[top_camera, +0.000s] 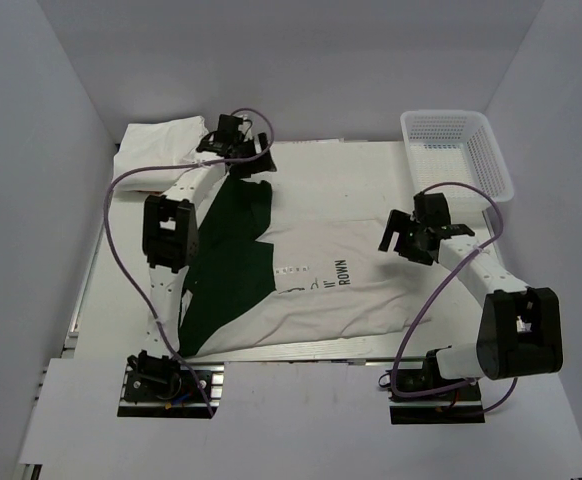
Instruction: Fold and stack the t-shirts
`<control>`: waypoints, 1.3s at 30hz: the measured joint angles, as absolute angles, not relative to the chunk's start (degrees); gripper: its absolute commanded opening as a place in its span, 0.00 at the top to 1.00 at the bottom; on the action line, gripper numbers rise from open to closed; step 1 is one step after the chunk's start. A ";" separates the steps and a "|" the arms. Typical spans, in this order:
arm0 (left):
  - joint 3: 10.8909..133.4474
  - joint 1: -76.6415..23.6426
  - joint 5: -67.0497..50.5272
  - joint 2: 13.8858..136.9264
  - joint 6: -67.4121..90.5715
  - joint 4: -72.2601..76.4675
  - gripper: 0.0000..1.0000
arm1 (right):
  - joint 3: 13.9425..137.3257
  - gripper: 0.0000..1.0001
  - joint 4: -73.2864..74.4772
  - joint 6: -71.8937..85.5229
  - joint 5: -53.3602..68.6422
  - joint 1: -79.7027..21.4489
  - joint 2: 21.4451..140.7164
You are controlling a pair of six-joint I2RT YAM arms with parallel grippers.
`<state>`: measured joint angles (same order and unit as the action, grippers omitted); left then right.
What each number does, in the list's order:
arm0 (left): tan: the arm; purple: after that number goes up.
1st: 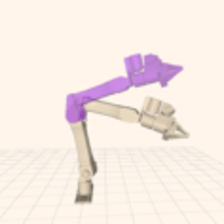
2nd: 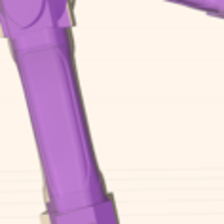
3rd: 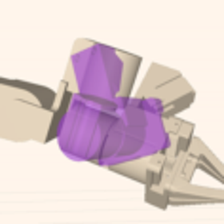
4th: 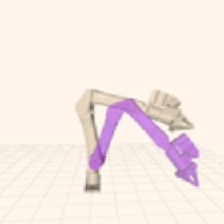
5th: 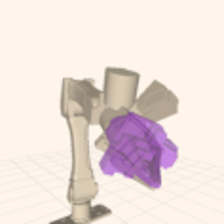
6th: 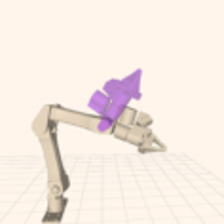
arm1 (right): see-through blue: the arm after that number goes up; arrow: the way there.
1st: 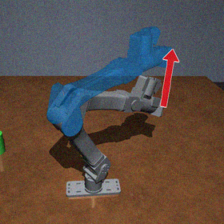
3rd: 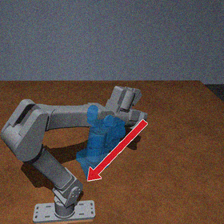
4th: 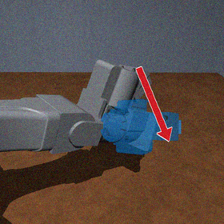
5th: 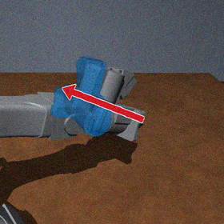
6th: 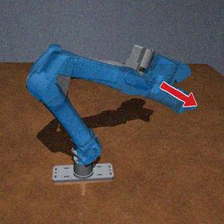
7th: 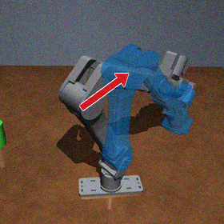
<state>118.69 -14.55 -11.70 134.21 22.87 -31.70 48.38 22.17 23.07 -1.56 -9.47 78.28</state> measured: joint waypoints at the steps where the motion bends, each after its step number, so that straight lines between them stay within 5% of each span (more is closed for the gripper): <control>1: 121.91 -15.09 -12.03 136.49 22.13 -31.86 0.00 | 48.60 0.10 22.11 22.98 -1.58 -9.45 78.59; 5: 127.55 -16.71 -11.16 140.92 19.90 -32.97 0.00 | 49.10 0.10 22.02 22.61 -2.04 -9.47 78.91; 13: 115.48 -14.90 1.58 132.05 19.79 -33.36 0.00 | 49.41 0.10 20.86 22.22 -2.50 -9.74 78.67; 20: 119.26 -11.64 5.87 132.29 20.64 -35.83 0.00 | 49.91 0.10 20.93 21.98 -3.05 -10.22 78.65; 25: 120.81 -10.85 3.27 135.63 20.80 -34.98 0.21 | 52.71 0.10 21.23 21.78 -5.15 -10.26 78.52; 34: 118.50 -11.35 3.79 139.37 20.88 -33.91 0.33 | 53.08 0.10 21.23 21.89 -5.63 -10.24 78.37; 39: 119.74 -11.42 7.29 140.40 21.30 -34.41 0.52 | 53.08 0.10 21.23 22.00 -5.63 -10.26 78.37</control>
